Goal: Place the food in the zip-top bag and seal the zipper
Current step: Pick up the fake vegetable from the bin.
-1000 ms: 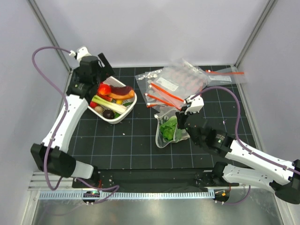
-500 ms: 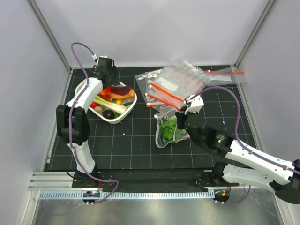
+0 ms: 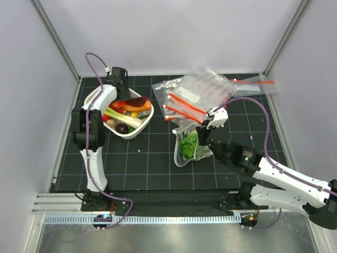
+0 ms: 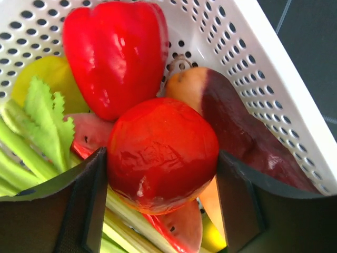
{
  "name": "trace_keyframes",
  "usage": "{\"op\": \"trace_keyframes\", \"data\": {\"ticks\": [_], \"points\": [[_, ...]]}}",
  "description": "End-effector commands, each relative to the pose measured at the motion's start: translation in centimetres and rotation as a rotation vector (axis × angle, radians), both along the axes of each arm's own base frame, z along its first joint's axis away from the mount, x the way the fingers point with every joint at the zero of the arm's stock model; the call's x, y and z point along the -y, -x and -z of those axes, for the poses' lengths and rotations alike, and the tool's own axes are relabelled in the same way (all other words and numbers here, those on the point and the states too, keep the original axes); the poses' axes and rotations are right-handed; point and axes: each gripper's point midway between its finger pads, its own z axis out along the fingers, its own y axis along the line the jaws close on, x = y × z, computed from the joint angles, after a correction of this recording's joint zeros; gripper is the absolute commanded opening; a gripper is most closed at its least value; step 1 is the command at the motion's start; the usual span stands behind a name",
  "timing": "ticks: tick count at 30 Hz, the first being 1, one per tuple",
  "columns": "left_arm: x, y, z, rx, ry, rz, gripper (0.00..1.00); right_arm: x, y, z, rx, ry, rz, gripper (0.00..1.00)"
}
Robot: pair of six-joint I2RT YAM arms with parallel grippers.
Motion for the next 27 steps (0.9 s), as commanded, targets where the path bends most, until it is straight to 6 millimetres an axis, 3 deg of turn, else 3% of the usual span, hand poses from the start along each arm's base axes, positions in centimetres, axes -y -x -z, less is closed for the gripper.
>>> {"op": "trace_keyframes", "data": {"ticks": [1, 3, 8, 10, 11, 12, 14, 15, 17, 18, 20, 21, 23, 24, 27], "points": [[0.4, -0.2, -1.3, 0.002, 0.045, -0.012, 0.62, -0.1, -0.3, -2.3, 0.049, -0.091, 0.017, 0.01], [0.6, 0.0, -2.2, 0.027, 0.068, -0.02, 0.51, -0.1, -0.3, -2.2, 0.048, -0.089, 0.019, 0.01], [1.7, 1.1, -8.0, 0.155, 0.155, -0.002, 0.45, -0.5, -0.4, -2.0, 0.038, -0.084, 0.01, 0.01], [3.4, 1.7, -9.7, 0.183, 0.244, 0.038, 0.42, -0.6, -0.4, -1.9, 0.036, -0.085, 0.007, 0.01], [3.9, 2.3, -11.9, 0.226, 0.282, 0.053, 0.42, -0.5, -0.3, -1.9, 0.036, -0.085, 0.007, 0.01], [4.6, 3.0, -11.9, 0.226, 0.319, 0.064, 0.41, -0.5, -0.3, -2.0, 0.038, -0.087, 0.007, 0.01], [6.8, 3.8, -13.7, 0.277, 0.432, 0.103, 0.41, -0.6, -0.3, -2.0, 0.038, -0.089, 0.004, 0.01], [7.2, 5.1, -14.3, 0.301, 0.458, 0.107, 0.4, -0.6, -0.3, -2.0, 0.037, -0.089, 0.003, 0.01], [10.4, 6.2, -15.9, 0.356, 0.607, 0.157, 0.39, -0.6, -0.3, -2.1, 0.037, -0.089, 0.003, 0.01], [11.1, 7.9, -15.6, 0.363, 0.648, 0.163, 0.38, -0.7, -0.3, -2.0, 0.033, -0.086, 0.0, 0.01], [14.8, 9.2, -17.4, 0.428, 0.752, 0.231, 0.38, -0.9, -0.1, -2.0, 0.025, -0.09, -0.015, 0.01], [16.8, 11.5, -17.4, 0.433, 0.781, 0.284, 0.37, -1.0, 0.0, -2.0, 0.013, -0.093, -0.019, 0.01], [18.8, 13.1, -19.1, 0.516, 0.819, 0.342, 0.37, -1.5, 0.3, -2.2, -0.001, -0.094, -0.052, 0.01], [21.1, 14.9, -19.4, 0.525, 0.837, 0.408, 0.37, -1.5, 0.3, -2.3, -0.005, -0.093, -0.051, 0.01], [22.9, 18.1, -20.4, 0.62, 0.881, 0.503, 0.37, -1.8, 0.4, -2.2, -0.021, -0.09, -0.058, 0.01]]}}
